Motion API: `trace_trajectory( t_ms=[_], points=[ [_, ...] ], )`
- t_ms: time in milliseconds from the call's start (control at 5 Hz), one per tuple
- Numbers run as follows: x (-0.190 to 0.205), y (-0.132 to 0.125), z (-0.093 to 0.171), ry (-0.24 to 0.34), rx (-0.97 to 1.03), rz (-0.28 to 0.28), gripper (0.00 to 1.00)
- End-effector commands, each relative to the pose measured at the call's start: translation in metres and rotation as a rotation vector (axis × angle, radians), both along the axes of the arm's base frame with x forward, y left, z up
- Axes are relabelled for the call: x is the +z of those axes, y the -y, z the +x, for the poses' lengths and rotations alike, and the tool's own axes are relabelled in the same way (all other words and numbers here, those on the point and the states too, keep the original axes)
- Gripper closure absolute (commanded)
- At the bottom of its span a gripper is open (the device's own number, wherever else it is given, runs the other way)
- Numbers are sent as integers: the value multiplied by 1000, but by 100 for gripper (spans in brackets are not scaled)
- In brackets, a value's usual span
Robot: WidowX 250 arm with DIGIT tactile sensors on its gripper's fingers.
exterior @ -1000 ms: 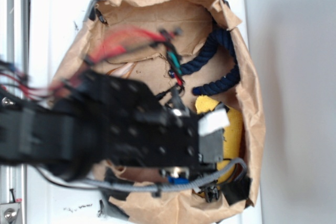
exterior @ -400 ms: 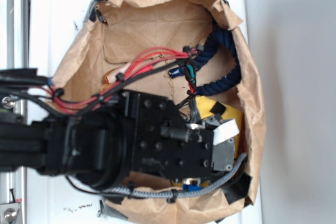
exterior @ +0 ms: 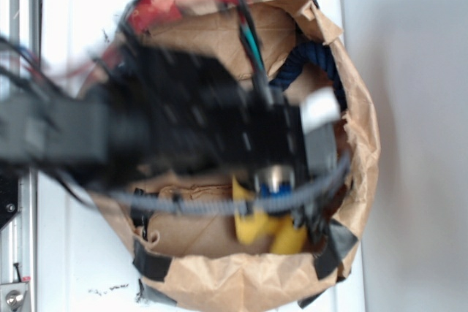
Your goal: Grab the yellow cloth.
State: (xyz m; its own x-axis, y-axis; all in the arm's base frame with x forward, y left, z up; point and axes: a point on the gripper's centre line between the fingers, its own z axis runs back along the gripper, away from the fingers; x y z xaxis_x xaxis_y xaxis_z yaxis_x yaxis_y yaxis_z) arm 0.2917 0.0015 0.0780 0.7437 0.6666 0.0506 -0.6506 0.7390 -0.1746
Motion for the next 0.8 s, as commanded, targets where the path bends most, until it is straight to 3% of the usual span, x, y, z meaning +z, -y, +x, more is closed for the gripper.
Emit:
trace_trajectory(
  t_ms=[0,200,400,600],
  points=[
    [101,-43,-25,85,85,68,100],
    [122,-27,-39,73,31,202,100],
    [124,-17,-40,40,27,261,100],
    [120,-9,-41,37,22,287,100]
  ],
)
